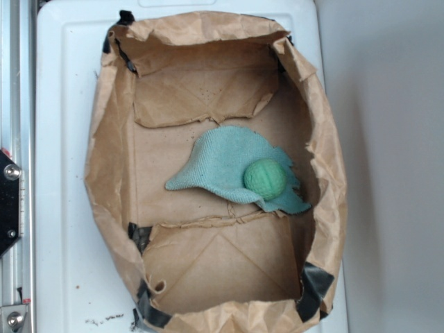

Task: Grab the blue cloth.

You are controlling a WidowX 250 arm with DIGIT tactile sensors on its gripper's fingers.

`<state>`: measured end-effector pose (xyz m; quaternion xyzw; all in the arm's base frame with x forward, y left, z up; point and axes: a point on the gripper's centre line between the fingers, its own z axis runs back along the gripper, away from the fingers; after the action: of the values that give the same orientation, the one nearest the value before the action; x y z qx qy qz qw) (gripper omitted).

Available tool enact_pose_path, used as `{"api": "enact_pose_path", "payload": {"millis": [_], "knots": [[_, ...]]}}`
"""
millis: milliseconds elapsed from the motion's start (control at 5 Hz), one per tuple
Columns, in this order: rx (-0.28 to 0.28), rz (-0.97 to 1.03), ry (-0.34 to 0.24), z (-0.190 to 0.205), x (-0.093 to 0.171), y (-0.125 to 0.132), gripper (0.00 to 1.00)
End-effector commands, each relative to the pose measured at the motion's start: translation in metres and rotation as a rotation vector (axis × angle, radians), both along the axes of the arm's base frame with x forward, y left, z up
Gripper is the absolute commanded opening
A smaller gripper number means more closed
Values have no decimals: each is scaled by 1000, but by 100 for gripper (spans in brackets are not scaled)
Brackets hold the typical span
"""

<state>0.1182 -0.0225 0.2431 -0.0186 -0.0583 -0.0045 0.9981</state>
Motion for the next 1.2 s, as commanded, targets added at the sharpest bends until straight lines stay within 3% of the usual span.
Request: {"api": "enact_pose_path", "payload": {"millis": [0,800,1000], "knots": [[0,0,0,0,0,0,100],[-40,118,17,-37,88,30,100],[-38,84,-30,-42,82,45,100]]}}
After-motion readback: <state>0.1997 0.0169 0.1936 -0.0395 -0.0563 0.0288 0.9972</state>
